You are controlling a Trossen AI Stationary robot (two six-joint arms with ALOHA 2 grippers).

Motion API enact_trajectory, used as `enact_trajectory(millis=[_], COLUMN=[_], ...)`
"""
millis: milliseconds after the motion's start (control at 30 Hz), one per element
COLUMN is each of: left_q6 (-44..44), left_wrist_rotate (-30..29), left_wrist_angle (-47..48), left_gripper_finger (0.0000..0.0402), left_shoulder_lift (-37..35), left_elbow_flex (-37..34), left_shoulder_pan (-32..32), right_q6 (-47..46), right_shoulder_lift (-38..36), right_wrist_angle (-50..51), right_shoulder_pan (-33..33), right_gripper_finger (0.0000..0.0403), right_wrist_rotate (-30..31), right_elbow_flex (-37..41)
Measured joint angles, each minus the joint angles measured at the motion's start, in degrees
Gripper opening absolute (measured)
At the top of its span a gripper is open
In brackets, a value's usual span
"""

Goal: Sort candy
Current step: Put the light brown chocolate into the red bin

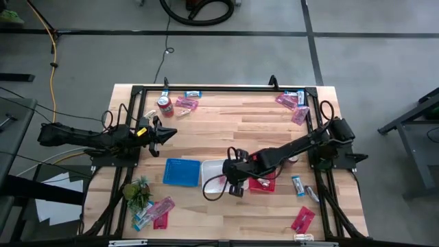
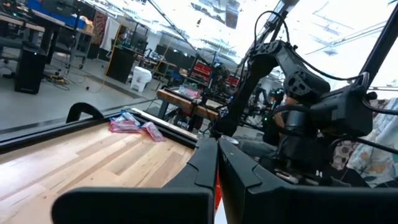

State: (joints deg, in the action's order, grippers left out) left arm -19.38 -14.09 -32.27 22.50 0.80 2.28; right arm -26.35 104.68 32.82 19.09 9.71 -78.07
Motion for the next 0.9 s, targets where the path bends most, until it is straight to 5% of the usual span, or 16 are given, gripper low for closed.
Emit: enact_trajectory(millis=[167, 333, 433, 633, 767, 900], left_q6=[0.02, 0.02, 0.02, -0.15, -5.83, -10.11], left_wrist_rotate=[0.0, -0.01, 0.0, -0.14, -0.8, -9.59], left_wrist_angle=[0.0, 0.0, 0.0, -2.43, -6.26, -10.43], left_gripper_finger=[0.0, 0.0, 0.0, 0.0, 0.0, 0.0], left_shoulder_lift=[-0.02, 0.0, 0.0, 0.02, 0.0, 0.63], left_elbow_flex=[0.02, 0.02, 0.0, 0.0, 0.0, 2.06], left_shoulder_pan=[0.0, 0.0, 0.0, -0.07, -0.07, -1.2], right_q6=[0.33, 5.35, 7.24, 6.77, 5.52, 5.84], right_shoulder_lift=[-0.02, -0.52, -3.5, -20.78, -34.26, -42.98], right_wrist_angle=[9.59, 24.61, 29.86, 28.49, 16.67, 1.75], right_shoulder_pan=[-0.89, -1.61, -2.98, -8.57, -12.32, -15.12], right_gripper_finger=[0.0214, 0.0222, 0.0222, 0.0222, 0.0222, 0.0222], right_wrist_rotate=[-3.92, 3.45, 5.28, 5.64, 2.8, 0.64], right_elbow_flex=[-8.16, -19.05, -19.19, -1.59, 11.16, 19.67])
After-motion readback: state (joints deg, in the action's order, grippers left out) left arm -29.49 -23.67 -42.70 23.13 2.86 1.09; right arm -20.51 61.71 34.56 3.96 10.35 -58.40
